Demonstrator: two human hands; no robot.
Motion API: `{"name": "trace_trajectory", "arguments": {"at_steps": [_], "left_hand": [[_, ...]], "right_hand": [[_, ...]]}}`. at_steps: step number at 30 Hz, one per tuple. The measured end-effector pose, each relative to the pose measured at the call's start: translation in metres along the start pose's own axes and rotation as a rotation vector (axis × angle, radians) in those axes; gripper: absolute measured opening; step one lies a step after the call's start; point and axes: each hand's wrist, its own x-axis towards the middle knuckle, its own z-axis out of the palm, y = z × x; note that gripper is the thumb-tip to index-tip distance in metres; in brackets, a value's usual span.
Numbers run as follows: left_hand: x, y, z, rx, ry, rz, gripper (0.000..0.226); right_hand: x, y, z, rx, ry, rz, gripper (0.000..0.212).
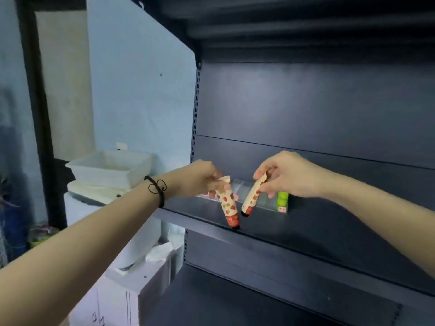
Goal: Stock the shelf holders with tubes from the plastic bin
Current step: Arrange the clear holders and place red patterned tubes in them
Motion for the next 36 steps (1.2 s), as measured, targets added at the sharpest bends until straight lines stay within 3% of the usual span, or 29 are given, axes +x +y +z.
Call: {"name": "trace_trajectory", "arguments": {"at_steps": [4,12,18,22,24,27,36], "left_hand": [[0.058,0.005,-0.014,0.079,-0.001,0.006,0.032],[0.159,-0.004,-0.026,0.083,0.052,-0.052,0.014],[0.23,-0.033,0.01,0.125,0.122,-0.089,0.016],[0.262,-0.051,0.039,0.094,0.19,-0.1,0.016],[0.274,-0.059,0.05,0.074,0.194,-0.11,0.016],[0.285,-0.067,0.064,0.06,0.175,-0.125,0.018],[0.293,-0.077,0.083,0.071,0.111,-0.112,0.015]], "right_hand": [[0.034,0.02,-0.046,-0.098,0.062,-0.039,0.015],[0.121,0.073,-0.076,-0.579,0.072,-0.028,0.031],[0.19,0.136,-0.06,-0.57,-0.109,0.028,0.025],[0.222,0.166,-0.049,-0.684,-0.285,-0.009,0.044],[0.232,0.173,-0.045,-0.709,-0.329,-0.017,0.034],[0.243,0.179,-0.036,-0.698,-0.344,-0.044,0.015],[0.265,0.196,-0.012,-0.733,-0.34,-0.051,0.023]]}}
